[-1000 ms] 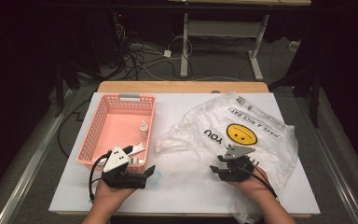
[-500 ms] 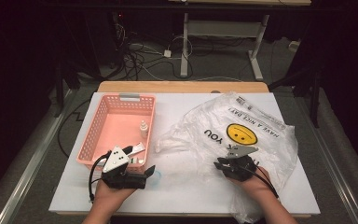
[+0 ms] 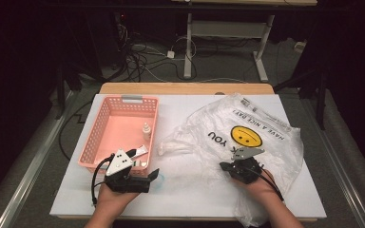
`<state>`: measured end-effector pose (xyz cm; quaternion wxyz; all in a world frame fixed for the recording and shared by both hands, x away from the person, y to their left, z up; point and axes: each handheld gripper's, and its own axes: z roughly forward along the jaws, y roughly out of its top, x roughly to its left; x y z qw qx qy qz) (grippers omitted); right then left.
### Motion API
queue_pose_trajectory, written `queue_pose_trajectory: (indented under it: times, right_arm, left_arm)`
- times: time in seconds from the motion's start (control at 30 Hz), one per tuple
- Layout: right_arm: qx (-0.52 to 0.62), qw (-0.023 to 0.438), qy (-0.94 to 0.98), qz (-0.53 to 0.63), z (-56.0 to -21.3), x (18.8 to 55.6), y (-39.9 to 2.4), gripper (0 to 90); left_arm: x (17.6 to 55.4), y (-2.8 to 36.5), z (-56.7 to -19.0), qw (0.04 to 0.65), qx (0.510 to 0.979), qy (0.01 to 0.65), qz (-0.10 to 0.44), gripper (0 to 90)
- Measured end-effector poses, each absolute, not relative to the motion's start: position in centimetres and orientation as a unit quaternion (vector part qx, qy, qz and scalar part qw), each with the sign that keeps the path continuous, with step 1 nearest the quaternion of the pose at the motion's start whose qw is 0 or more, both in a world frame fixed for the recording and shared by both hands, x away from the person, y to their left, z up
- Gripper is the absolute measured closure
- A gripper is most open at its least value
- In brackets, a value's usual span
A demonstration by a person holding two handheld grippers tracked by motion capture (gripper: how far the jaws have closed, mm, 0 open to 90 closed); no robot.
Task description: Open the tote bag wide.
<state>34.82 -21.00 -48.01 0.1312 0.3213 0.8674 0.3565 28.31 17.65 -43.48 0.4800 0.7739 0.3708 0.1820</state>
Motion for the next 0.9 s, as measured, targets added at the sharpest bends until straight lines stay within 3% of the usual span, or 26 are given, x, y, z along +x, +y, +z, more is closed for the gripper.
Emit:
queue_pose_trajectory:
  times: [0.5, 0.6, 0.9]
  right_arm:
    - [0.313, 0.168, 0.836, 0.419, -45.8, 34.0, -21.6, 90.0]
    - [0.333, 0.145, 0.822, 0.439, -45.4, 34.7, -21.6, 90.0]
    - [0.331, 0.160, 0.816, 0.445, -44.7, 36.1, -20.8, 90.0]
  left_arm:
    - [28.4, 17.8, -43.4, 0.481, 0.774, 0.370, 0.180, 0.0]
    - [28.5, 17.8, -43.6, 0.482, 0.773, 0.372, 0.178, 0.0]
    - [28.3, 18.0, -43.3, 0.487, 0.769, 0.370, 0.183, 0.0]
